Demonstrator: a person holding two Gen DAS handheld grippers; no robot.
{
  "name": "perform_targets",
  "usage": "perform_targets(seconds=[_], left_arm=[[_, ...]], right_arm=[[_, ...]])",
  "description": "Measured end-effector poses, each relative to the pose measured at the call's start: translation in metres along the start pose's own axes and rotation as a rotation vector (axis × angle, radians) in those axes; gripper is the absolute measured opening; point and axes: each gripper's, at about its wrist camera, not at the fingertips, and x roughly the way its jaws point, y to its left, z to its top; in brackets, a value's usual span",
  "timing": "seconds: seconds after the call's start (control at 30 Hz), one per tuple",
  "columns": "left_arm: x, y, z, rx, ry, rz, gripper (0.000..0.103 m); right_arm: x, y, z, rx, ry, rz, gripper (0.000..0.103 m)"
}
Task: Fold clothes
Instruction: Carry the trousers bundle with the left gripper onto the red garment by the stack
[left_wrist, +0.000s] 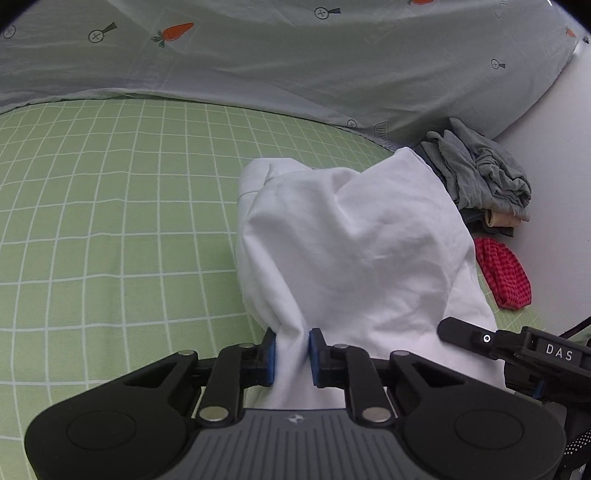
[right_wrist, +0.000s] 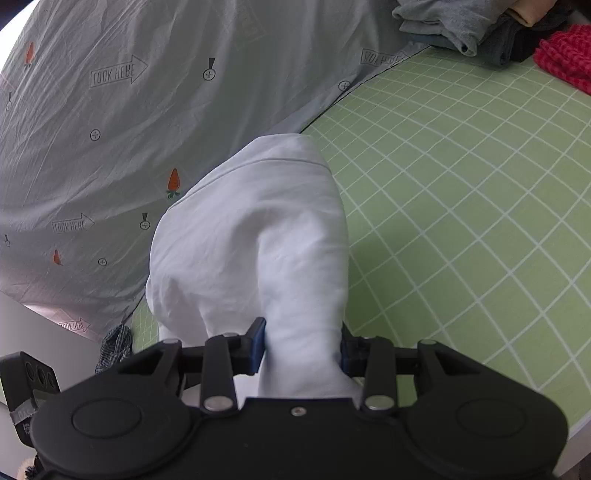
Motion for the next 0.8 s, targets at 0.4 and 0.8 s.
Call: perform_targets(seconds=[0.4,0.8], left_arm=[[0.136,-0.289,-0.030,0.001,0.005,-0.027,0.018],[0.242,-0.450,-0.005,0.073,0.040,-0.055,0.018]], right_arm=[[-0.136,-0.227,0.183,-0.067,0.002,-0.047,0.038],[-0.184,-0.366,0.315,-0.023,-0.025,-0.054,0.039]])
